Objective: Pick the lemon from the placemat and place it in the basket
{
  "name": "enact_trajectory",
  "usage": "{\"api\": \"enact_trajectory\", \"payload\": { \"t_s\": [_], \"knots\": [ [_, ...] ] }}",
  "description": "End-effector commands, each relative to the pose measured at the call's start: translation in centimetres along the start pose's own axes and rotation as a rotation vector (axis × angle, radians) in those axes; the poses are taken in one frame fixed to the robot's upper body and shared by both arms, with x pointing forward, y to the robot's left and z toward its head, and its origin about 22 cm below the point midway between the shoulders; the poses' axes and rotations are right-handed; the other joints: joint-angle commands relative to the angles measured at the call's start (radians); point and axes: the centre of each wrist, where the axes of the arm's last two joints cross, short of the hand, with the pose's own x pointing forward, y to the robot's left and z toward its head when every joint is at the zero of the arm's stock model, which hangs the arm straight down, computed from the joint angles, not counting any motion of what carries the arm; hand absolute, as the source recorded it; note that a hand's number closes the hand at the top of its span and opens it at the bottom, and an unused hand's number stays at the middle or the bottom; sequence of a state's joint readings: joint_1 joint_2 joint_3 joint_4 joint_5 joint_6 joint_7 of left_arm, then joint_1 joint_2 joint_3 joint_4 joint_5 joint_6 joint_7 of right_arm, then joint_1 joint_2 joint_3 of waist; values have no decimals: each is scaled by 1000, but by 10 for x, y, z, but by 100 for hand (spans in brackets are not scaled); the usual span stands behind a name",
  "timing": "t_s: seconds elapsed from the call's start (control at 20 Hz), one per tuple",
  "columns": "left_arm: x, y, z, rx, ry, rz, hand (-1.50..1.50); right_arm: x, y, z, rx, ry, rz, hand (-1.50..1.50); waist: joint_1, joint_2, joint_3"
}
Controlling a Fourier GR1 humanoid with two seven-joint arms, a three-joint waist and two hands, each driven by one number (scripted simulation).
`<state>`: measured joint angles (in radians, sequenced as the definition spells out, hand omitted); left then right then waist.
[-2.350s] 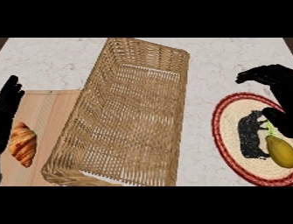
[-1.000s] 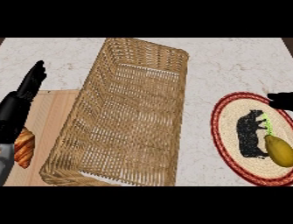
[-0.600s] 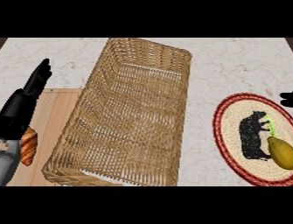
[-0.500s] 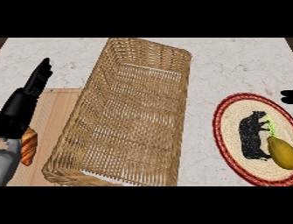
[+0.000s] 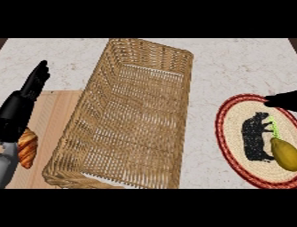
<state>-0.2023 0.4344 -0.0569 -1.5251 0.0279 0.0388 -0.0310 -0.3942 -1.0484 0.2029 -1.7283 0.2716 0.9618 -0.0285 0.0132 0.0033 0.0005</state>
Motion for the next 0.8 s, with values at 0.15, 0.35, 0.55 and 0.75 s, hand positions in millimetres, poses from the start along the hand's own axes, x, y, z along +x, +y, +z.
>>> {"api": "enact_trajectory", "payload": {
  "t_s": [0.15,0.35,0.55,0.75],
  "knots": [
    [0,12,0,-1,-8,-32,0,-7,24,-23,113,47,58,-150,-7,-2,0],
    [-7,-13,-9,9,13,-14,0,-11,51,-47,125,57,81,-150,-12,-2,0],
    [6,-2,4,5,6,-2,0,-39,82,-56,113,86,73,-150,-8,-3,0],
    [5,-7,-11,17,1,-3,0,-51,74,-48,86,67,74,-150,-14,-3,0]
  ]
}}
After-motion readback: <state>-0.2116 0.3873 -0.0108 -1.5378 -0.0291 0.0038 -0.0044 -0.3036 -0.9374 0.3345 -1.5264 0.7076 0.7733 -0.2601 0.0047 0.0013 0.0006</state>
